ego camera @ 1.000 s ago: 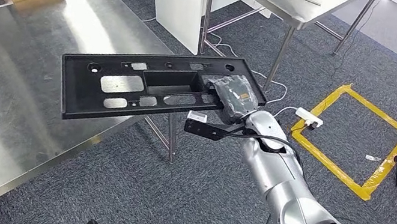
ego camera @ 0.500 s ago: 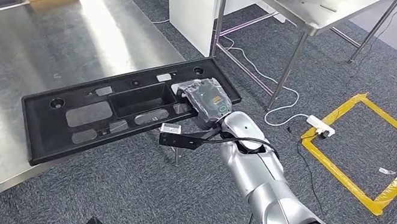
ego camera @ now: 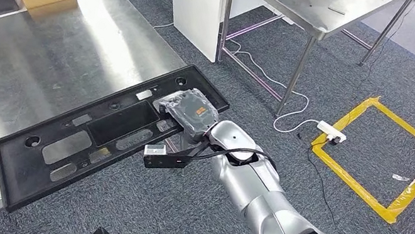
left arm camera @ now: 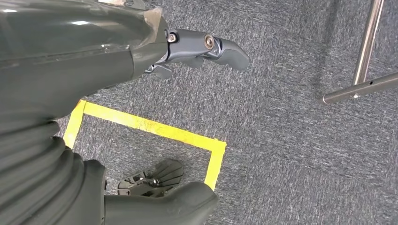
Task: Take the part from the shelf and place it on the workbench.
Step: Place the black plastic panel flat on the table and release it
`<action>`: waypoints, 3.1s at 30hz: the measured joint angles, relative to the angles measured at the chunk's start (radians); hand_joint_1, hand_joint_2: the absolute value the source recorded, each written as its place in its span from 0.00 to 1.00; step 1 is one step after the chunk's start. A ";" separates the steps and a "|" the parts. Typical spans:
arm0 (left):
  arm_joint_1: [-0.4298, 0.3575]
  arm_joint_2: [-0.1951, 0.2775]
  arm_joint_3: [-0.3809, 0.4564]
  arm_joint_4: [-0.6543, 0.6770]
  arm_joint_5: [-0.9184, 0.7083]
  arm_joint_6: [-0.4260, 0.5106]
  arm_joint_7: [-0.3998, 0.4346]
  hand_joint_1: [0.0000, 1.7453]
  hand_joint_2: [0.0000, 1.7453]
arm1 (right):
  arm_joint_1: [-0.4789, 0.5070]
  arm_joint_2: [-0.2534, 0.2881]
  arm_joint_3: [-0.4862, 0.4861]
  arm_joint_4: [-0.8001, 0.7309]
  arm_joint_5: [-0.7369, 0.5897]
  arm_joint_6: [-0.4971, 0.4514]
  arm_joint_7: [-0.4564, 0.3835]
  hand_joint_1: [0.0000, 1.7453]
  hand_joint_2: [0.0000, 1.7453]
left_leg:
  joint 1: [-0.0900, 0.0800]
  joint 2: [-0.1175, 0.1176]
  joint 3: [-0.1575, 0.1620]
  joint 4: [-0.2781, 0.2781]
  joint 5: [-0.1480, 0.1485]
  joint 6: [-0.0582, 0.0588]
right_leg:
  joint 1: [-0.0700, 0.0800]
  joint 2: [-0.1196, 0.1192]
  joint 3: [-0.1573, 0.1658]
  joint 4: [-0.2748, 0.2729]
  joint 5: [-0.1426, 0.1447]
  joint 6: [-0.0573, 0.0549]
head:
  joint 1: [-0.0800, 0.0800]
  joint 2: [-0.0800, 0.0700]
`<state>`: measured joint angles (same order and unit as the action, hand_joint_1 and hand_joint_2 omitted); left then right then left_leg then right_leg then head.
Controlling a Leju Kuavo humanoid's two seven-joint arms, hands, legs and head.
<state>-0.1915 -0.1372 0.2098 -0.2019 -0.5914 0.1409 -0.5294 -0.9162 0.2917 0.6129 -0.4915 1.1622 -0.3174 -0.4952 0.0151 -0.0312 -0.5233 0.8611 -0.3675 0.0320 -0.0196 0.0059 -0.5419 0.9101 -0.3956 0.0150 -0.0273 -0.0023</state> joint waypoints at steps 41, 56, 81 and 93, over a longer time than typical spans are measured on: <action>0.002 -0.002 0.037 -0.001 -0.019 -0.001 0.036 0.00 1.00 | 0.001 -0.022 0.050 -0.001 -0.070 -0.028 0.048 0.95 1.00 | -0.007 -0.004 -0.067 0.114 -0.039 -0.001 | 0.012 -0.006 -0.092 0.147 -0.042 0.015 | 0.004 0.000; 0.005 -0.002 0.042 -0.001 -0.024 -0.003 0.043 0.00 1.00 | -0.001 -0.019 0.053 -0.001 -0.065 -0.007 0.047 0.95 1.00 | -0.006 -0.002 -0.073 0.125 -0.051 -0.005 | 0.017 0.000 -0.055 0.071 -0.013 -0.003 | 0.003 0.000; 0.009 0.003 0.049 -0.001 -0.029 -0.004 0.050 0.00 1.00 | -0.001 -0.013 0.079 0.003 -0.057 0.006 0.045 0.95 1.00 | 0.010 0.025 -0.217 0.415 -0.186 -0.048 | -0.003 -0.012 -0.062 0.094 -0.029 -0.013 | 0.000 0.000; 0.009 0.004 0.057 -0.001 -0.029 -0.003 0.047 0.00 1.00 | -0.012 -0.010 0.090 0.006 -0.068 0.008 0.045 0.95 1.00 | -0.001 0.029 -0.090 0.134 -0.039 0.003 | 0.011 -0.029 -0.086 0.168 -0.081 0.005 | 0.003 0.000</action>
<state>-0.1823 -0.1329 0.2670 -0.2029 -0.6201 0.1383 -0.4819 -0.9280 0.2818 0.7029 -0.4860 1.0942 -0.3092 -0.4506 0.0143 -0.0018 -0.6133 0.9952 -0.4067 0.0349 -0.0084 -0.0235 -0.6283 1.0785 -0.4769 0.0205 -0.0240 -0.0023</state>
